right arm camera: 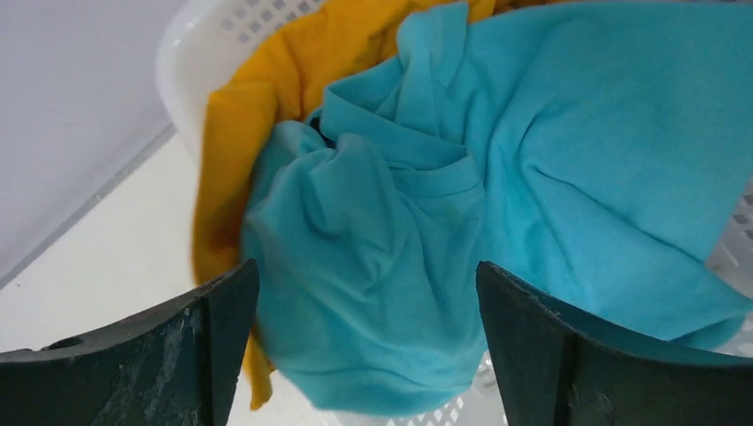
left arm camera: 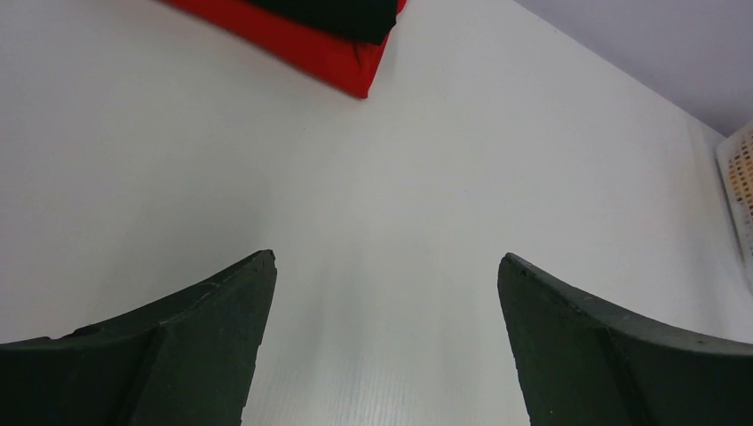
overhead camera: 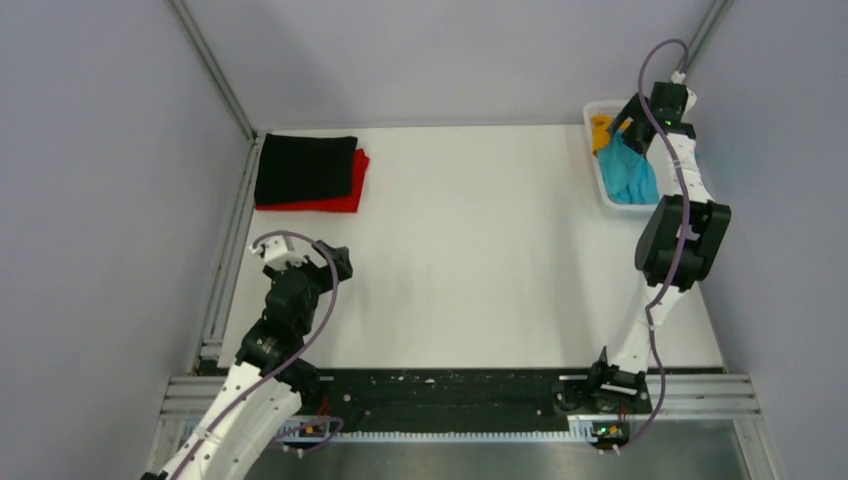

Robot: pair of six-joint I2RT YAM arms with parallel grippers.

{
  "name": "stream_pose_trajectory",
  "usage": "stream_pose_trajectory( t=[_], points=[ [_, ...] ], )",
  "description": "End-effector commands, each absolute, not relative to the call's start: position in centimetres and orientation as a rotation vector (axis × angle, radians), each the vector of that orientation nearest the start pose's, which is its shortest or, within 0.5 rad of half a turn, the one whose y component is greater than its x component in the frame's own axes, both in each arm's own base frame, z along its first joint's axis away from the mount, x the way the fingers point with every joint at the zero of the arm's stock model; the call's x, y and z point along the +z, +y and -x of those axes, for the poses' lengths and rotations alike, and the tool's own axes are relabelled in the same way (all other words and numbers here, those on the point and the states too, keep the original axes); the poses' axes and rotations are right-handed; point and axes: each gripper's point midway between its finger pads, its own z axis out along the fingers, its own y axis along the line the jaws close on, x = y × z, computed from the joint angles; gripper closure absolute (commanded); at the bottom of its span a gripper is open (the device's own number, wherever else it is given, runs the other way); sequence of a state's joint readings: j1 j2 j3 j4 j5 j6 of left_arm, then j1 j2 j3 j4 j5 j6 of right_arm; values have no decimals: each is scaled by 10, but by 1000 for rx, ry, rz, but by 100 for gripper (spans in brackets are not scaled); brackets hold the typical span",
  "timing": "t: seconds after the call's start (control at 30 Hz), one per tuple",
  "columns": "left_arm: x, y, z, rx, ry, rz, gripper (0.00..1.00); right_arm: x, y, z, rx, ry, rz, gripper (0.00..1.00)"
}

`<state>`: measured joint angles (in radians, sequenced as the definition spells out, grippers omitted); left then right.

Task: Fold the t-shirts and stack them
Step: Grab crumpled tshirt from bin with the right arm

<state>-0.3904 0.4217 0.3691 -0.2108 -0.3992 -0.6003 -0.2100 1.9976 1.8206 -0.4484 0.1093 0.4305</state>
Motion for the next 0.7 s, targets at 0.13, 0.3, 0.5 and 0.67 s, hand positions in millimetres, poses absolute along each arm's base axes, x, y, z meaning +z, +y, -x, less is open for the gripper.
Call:
stream_pose_trajectory(
  t=[0.13, 0.3, 0.5, 0.67],
  points=[
    [176, -50, -264, -289, 1756, 486, 1, 164, -127, -567, 154, 2126, -841, 17],
    [173, -51, -266, -275, 1778, 482, 1, 144, -129, -570, 158, 2139, -874, 20],
    [172, -52, -267, -276, 1783, 476, 1, 169, -137, -571, 196, 2083, -845, 20],
    [173, -57, -267, -301, 1789, 449, 1, 182, -154, -562, 206, 2052, -858, 20]
  ],
)
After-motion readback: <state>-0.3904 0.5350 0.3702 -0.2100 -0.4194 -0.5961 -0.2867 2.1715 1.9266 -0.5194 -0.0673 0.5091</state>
